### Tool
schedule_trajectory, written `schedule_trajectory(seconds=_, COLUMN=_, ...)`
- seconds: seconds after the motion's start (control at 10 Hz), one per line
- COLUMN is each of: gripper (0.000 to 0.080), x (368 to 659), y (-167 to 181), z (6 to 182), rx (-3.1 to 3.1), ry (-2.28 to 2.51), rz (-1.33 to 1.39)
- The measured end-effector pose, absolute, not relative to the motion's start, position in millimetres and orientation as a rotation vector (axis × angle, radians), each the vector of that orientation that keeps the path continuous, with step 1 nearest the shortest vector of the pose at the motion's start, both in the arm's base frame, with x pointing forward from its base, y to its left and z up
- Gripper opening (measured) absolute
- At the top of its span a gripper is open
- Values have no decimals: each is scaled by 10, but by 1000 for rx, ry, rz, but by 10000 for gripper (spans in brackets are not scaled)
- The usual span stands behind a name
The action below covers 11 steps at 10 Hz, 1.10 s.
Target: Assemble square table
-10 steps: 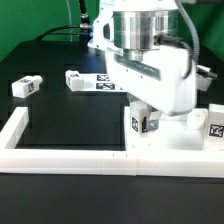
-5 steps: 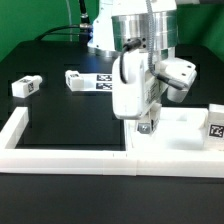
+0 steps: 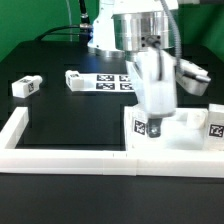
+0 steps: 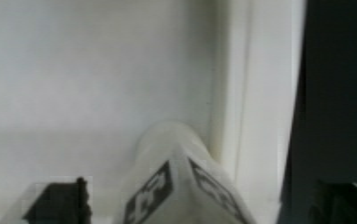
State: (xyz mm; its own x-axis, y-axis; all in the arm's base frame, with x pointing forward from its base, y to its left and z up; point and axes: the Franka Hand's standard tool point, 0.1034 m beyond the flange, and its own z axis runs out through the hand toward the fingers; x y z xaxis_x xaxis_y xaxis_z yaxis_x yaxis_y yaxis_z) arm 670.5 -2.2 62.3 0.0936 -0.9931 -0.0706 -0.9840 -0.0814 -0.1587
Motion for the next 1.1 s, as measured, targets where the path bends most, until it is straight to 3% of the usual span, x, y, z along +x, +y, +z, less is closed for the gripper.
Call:
schedule_trajectory(seconds=0.5, gripper=649, x=6691, y=-18, z=625, rx=-2629, ry=1432, rz=-161)
schedule_trajectory(seconds=0.8, gripper=649, x=6807, y=5, z=784, rx=-3015, ry=709, rz=-225)
schedule_trajectory(seconds=0.9, gripper=649, x=6803, y=8, z=767, rx=-2978, ry=810, rz=-221)
schedule_trajectory(seconds=1.0, gripper=521, x=6798, y=-10, z=758, rx=-2984, ry=802, rz=-220)
schedule_trajectory(seconds=1.1, gripper=521, x=6795, y=-62, z=759, rx=-2955, ry=906, rz=-219)
